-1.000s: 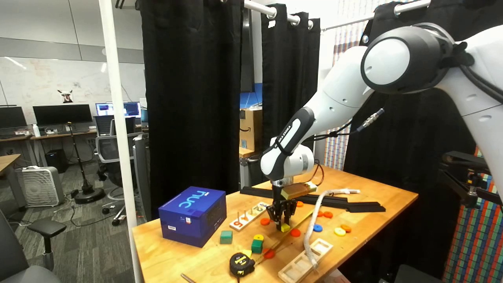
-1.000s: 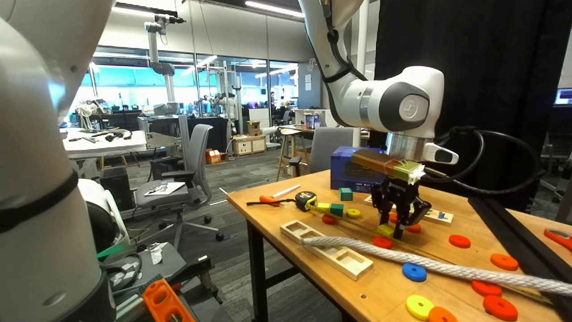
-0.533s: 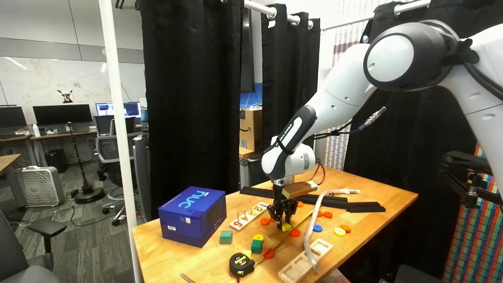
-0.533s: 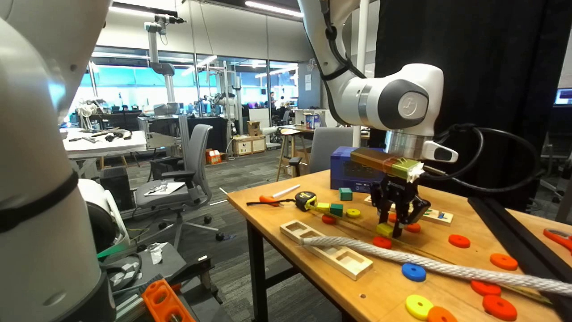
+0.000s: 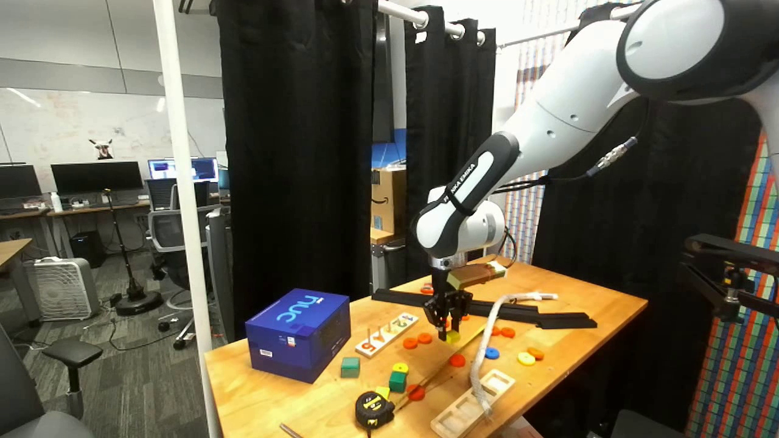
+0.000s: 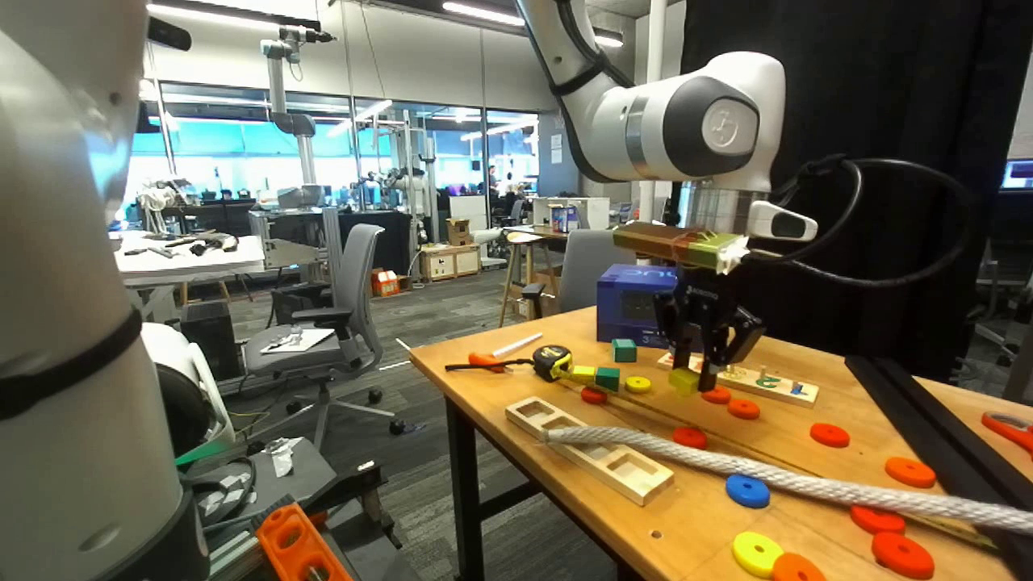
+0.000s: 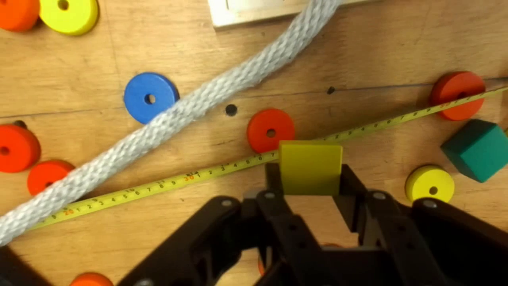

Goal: Pick up the yellow block on the right and place it on the wooden board

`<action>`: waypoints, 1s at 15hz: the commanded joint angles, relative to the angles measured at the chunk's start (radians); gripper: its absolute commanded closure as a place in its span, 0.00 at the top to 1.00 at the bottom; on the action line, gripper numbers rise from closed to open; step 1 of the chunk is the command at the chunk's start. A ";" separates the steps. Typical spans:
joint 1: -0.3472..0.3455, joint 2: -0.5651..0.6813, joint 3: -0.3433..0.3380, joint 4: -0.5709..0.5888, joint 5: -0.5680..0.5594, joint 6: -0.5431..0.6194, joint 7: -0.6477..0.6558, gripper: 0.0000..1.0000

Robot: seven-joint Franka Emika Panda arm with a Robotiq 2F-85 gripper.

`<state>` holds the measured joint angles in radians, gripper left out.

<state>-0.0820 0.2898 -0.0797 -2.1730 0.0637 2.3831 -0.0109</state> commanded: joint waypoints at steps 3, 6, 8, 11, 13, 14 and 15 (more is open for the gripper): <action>0.021 -0.165 0.029 -0.095 0.024 -0.075 0.033 0.25; 0.036 -0.198 0.053 -0.119 0.065 -0.102 0.026 0.24; 0.046 -0.210 0.070 -0.136 0.103 -0.116 0.013 0.24; 0.064 -0.216 0.094 -0.163 0.167 -0.128 -0.003 0.24; 0.074 -0.212 0.109 -0.179 0.206 -0.130 -0.019 0.24; 0.078 -0.210 0.115 -0.187 0.220 -0.130 -0.025 0.24; 0.082 -0.210 0.120 -0.196 0.232 -0.130 -0.030 0.24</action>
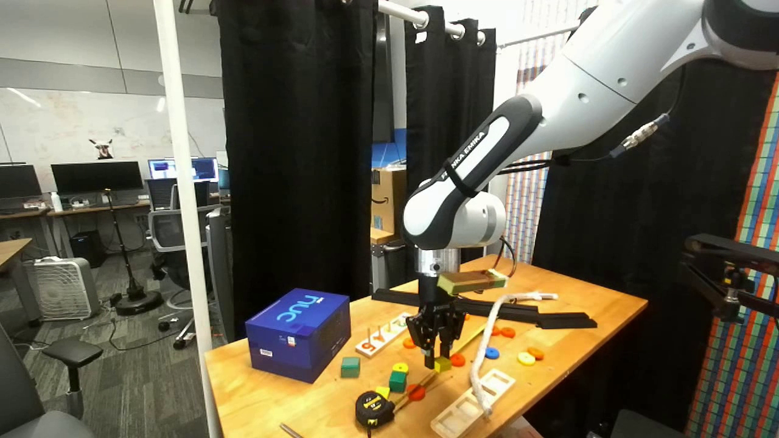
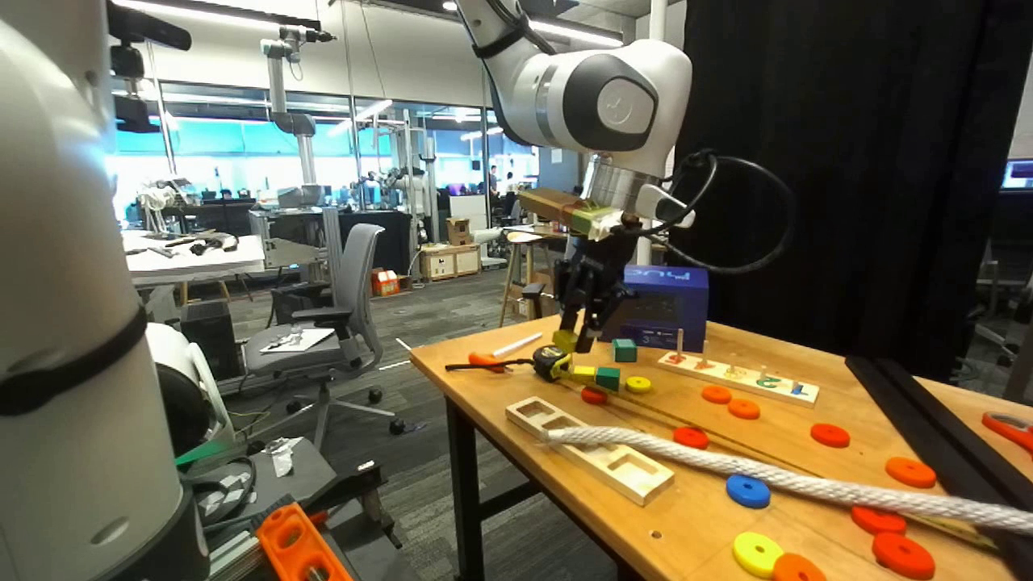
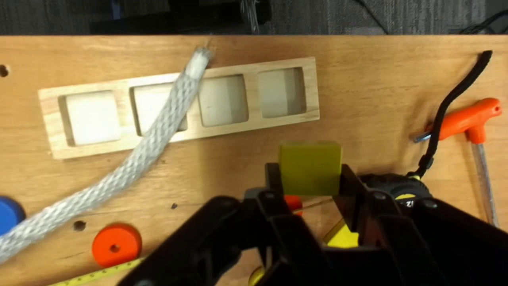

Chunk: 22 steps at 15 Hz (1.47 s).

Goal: Pick up the yellow block on the right and place it on the wooden board

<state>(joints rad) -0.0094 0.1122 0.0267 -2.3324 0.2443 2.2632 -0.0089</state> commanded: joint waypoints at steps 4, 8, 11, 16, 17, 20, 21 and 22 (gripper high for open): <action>0.019 -0.034 0.026 -0.071 0.083 -0.011 -0.050 0.24; 0.022 -0.024 0.030 -0.100 0.092 -0.001 -0.066 0.23; 0.024 -0.010 0.032 -0.116 0.101 0.020 -0.082 0.23; 0.023 0.021 0.036 -0.121 0.132 0.061 -0.111 0.23; 0.022 0.029 0.037 -0.122 0.139 0.071 -0.118 0.23; 0.018 0.055 0.039 -0.119 0.152 0.099 -0.133 0.23; 0.017 0.063 0.040 -0.118 0.152 0.106 -0.136 0.23; 0.015 0.071 0.039 -0.118 0.151 0.115 -0.138 0.23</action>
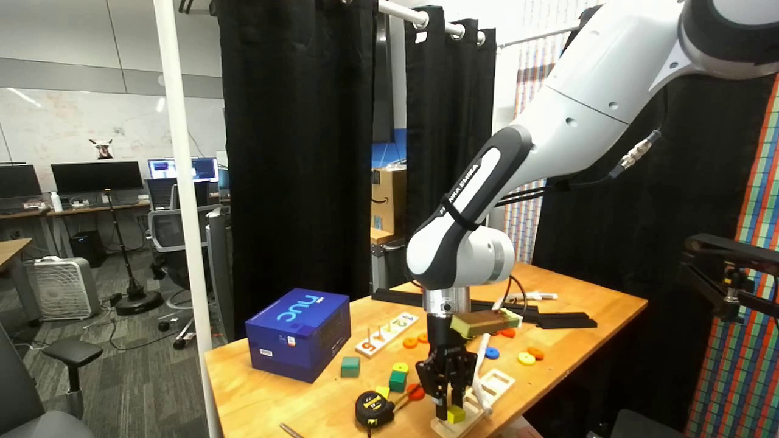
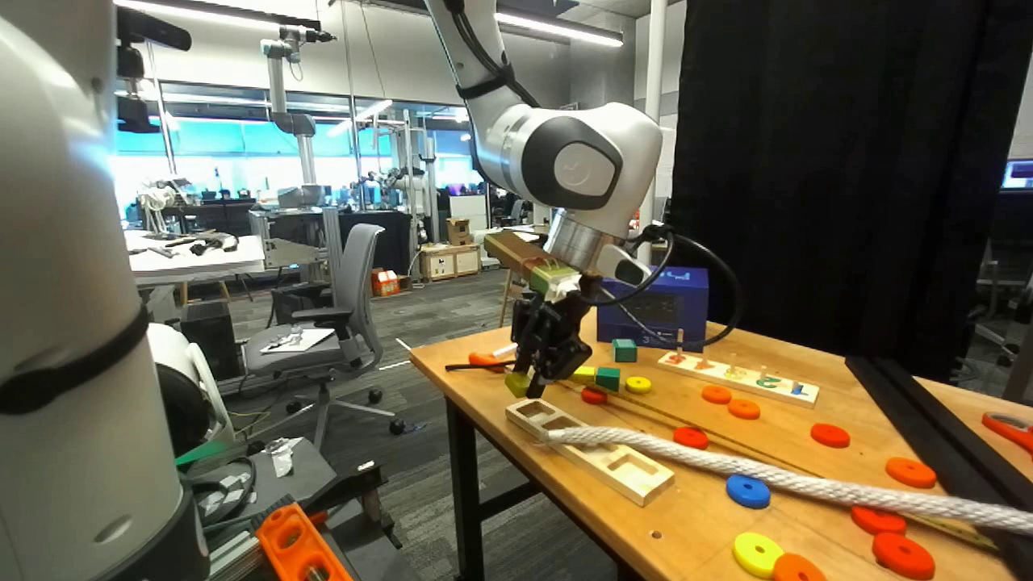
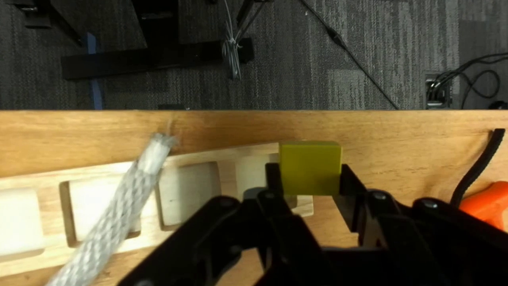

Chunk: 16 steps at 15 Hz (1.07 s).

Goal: Pick up the yellow block on the right and place it on the wooden board

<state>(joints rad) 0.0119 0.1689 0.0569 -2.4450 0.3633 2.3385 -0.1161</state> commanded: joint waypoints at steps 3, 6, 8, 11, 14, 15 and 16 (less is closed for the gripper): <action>-0.012 0.033 0.009 -0.005 0.028 0.060 -0.032 0.23; -0.018 0.044 0.008 -0.004 0.023 0.072 -0.031 0.23; -0.023 0.047 0.007 -0.004 0.019 0.073 -0.030 0.23; -0.028 0.049 0.005 -0.002 0.016 0.074 -0.030 0.23; -0.034 0.050 0.003 0.000 0.014 0.073 -0.032 0.23; -0.036 0.051 0.003 0.001 0.014 0.074 -0.032 0.23; -0.038 0.051 0.002 0.002 0.013 0.073 -0.032 0.23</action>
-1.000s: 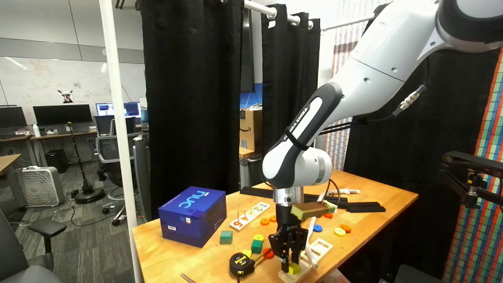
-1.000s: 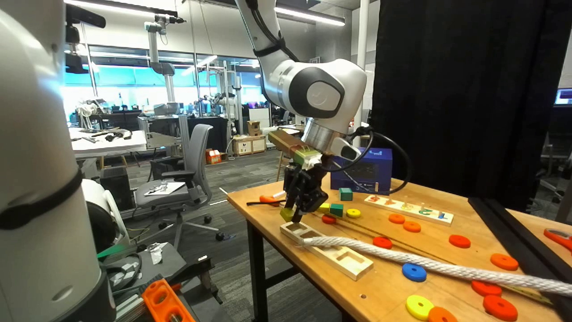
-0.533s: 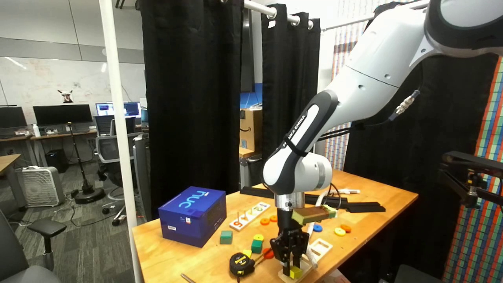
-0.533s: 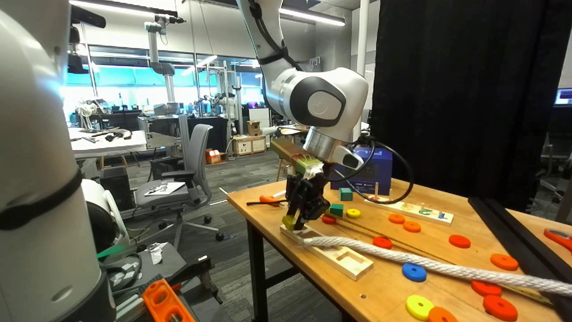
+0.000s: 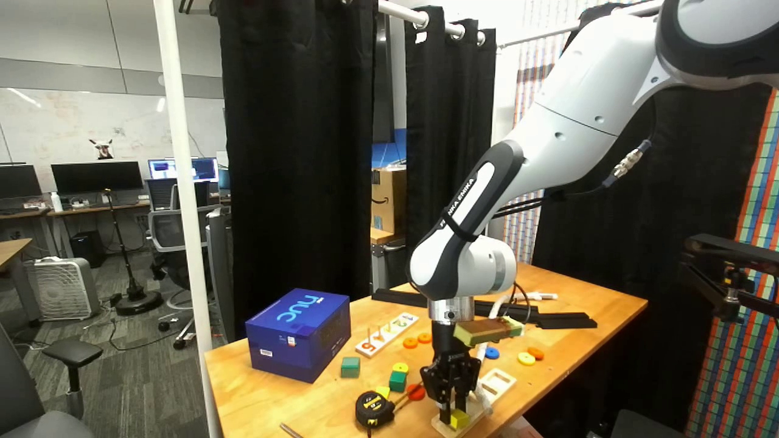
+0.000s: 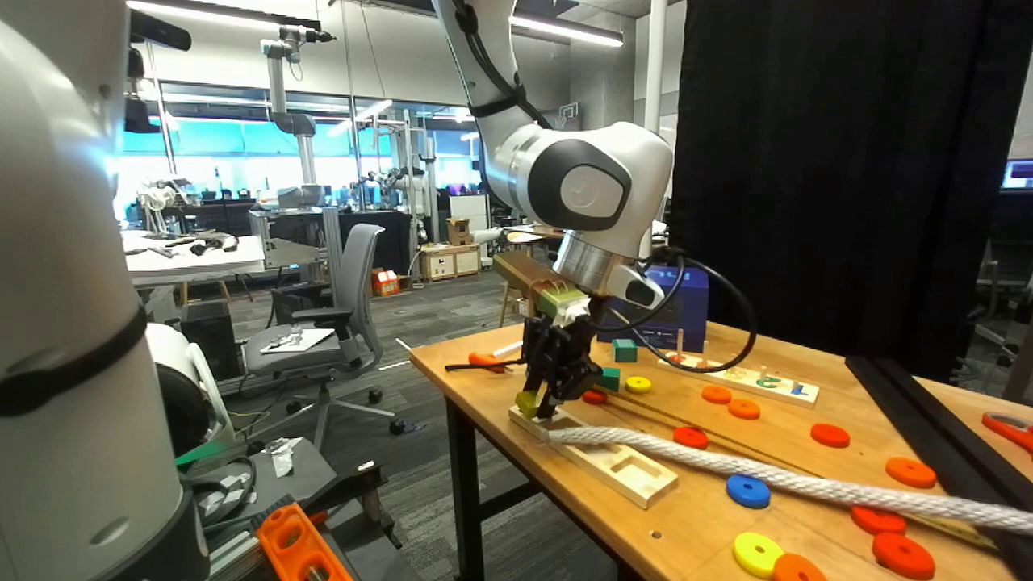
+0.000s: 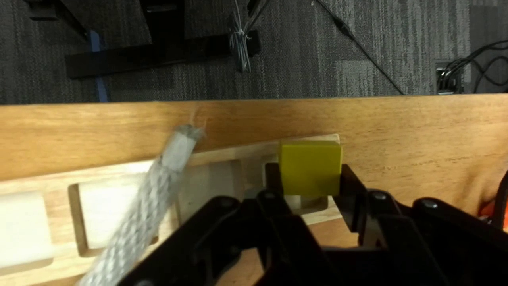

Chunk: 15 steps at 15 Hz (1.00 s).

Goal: Pick up the yellow block on the right and place it on the wooden board

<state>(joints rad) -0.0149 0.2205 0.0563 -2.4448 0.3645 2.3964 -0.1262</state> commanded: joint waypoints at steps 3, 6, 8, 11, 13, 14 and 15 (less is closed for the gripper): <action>-0.015 0.000 0.001 0.004 0.011 0.015 -0.023 0.23; -0.022 0.000 0.001 0.007 0.018 0.004 -0.021 0.63; -0.026 0.002 0.000 0.009 0.019 0.002 -0.022 0.77; -0.031 0.003 -0.001 0.012 0.020 -0.001 -0.023 0.99; -0.033 0.002 -0.002 0.013 0.019 -0.002 -0.022 1.00; -0.034 0.003 -0.002 0.014 0.019 -0.003 -0.022 1.00; -0.035 0.003 -0.002 0.016 0.020 -0.003 -0.023 1.00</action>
<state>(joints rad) -0.0417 0.2215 0.0529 -2.4424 0.3644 2.3987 -0.1283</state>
